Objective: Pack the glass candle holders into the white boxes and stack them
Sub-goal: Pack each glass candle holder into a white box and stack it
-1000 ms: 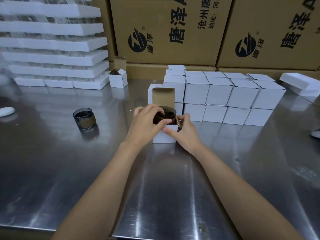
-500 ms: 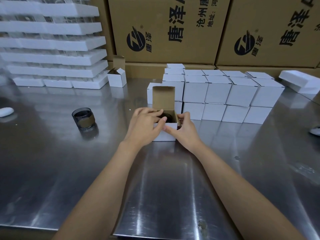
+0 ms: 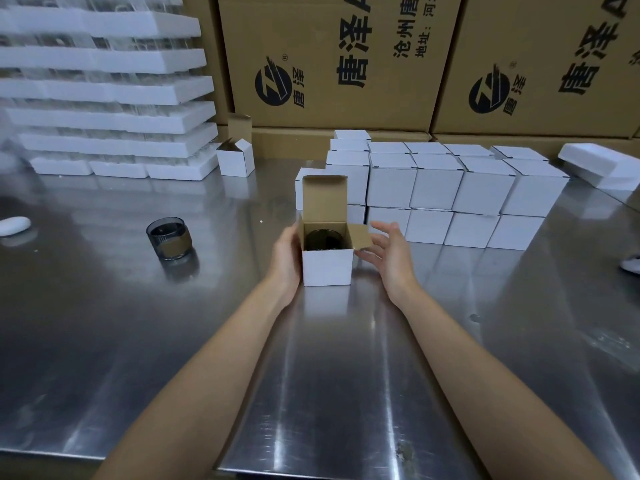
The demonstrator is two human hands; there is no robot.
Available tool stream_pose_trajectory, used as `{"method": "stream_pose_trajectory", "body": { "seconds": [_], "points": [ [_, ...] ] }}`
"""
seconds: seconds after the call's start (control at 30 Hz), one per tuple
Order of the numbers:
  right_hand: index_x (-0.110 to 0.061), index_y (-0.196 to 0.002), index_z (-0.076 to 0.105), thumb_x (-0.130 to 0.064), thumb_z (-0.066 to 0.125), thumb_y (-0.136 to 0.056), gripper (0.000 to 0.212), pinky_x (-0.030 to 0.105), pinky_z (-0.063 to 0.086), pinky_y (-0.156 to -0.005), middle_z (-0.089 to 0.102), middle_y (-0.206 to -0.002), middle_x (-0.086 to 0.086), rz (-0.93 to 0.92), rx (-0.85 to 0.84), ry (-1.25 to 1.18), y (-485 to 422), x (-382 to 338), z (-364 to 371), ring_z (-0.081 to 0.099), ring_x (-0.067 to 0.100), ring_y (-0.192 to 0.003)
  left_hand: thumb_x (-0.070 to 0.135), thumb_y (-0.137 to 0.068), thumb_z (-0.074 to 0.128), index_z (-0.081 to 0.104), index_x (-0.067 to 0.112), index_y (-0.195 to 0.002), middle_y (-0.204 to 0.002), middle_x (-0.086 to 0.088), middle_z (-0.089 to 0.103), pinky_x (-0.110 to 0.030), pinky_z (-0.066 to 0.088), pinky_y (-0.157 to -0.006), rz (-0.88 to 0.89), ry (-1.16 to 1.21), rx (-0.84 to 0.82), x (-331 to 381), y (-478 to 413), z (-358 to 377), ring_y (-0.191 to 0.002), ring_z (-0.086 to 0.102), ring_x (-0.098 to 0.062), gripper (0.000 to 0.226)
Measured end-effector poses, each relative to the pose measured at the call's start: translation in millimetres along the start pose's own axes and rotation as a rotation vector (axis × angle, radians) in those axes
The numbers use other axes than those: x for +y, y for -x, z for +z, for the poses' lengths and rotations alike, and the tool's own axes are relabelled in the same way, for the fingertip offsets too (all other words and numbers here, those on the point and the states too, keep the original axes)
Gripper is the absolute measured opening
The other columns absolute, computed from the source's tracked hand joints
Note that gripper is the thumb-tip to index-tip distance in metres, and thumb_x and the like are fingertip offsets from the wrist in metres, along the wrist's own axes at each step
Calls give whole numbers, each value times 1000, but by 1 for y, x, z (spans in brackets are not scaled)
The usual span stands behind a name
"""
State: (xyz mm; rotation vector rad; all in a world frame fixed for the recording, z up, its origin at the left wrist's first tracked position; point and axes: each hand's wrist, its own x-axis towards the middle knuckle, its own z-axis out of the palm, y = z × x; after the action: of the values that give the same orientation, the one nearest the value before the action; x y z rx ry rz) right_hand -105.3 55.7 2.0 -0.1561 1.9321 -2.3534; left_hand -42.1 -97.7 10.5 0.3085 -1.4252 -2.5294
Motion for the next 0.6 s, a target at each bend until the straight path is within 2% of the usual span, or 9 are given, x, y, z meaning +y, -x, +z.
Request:
{"method": "stream_pose_trajectory", "body": {
  "seconds": [0.03,0.1,0.13,0.2,0.27,0.37,0.43,0.5,0.6],
  "points": [
    [-11,-107,62,-25,31,-104,34,25,56,-69,73,-89,5,6,7,-1,0,0,-1,71,16,-79,26,-98,39,75,18,-91,-91,-5,74,-26,56,-68,-3,-42,-12,-1,1,2,-80,71,-18,37],
    [-9,-93,67,-10,35,-98,32,21,55,-64,73,-80,1,-9,2,-4,1,-1,-1,70,12,-73,15,-96,41,65,19,-98,-94,-5,70,-28,52,-73,53,-224,11,-3,0,3,-83,66,-19,25],
    [-9,-89,68,-7,37,-96,32,21,55,-63,71,-79,1,-21,-4,-4,2,-2,0,69,12,-73,11,-95,40,62,19,-100,-97,-4,67,-29,48,-76,92,-316,12,-3,-1,3,-86,62,-18,23],
    [-12,-86,68,-6,39,-97,31,21,55,-66,69,-83,1,-48,-25,11,4,-3,1,67,12,-77,7,-93,40,60,19,-98,-93,1,65,-23,44,-72,152,-418,5,-3,-1,2,-82,59,-10,24],
    [-14,-90,68,-10,40,-99,29,22,55,-73,69,-90,1,-63,-59,46,6,-4,3,66,14,-85,5,-91,40,61,17,-96,-88,5,64,-17,43,-66,199,-453,13,-2,-1,1,-76,57,-5,25],
    [-20,-96,66,-18,45,-100,21,20,51,-81,69,-97,-4,-77,-116,117,10,-4,7,64,13,-96,2,-90,40,62,12,-102,-96,-3,63,-25,42,-75,199,-447,-10,-2,-2,0,-85,57,-12,27],
    [-24,-102,63,-25,51,-99,13,21,46,-86,67,-103,-6,-95,-143,160,13,-2,9,62,13,-101,2,-90,40,63,16,-102,-99,-2,66,-26,43,-78,199,-444,-15,-1,-1,0,-88,59,-13,30],
    [-24,-112,62,-28,56,-97,17,21,45,-87,66,-107,-10,-93,-169,169,14,-1,11,61,8,-103,2,-90,41,64,20,-100,-98,1,67,-24,45,-78,211,-439,-26,0,0,0,-87,60,-11,31],
    [-22,-121,61,-18,56,-95,26,15,47,-82,68,-110,-12,-69,-216,136,16,-4,14,63,0,-100,5,-90,42,64,23,-97,-97,3,66,-24,45,-77,214,-442,-34,0,1,1,-86,60,-9,29]
  ]
}}
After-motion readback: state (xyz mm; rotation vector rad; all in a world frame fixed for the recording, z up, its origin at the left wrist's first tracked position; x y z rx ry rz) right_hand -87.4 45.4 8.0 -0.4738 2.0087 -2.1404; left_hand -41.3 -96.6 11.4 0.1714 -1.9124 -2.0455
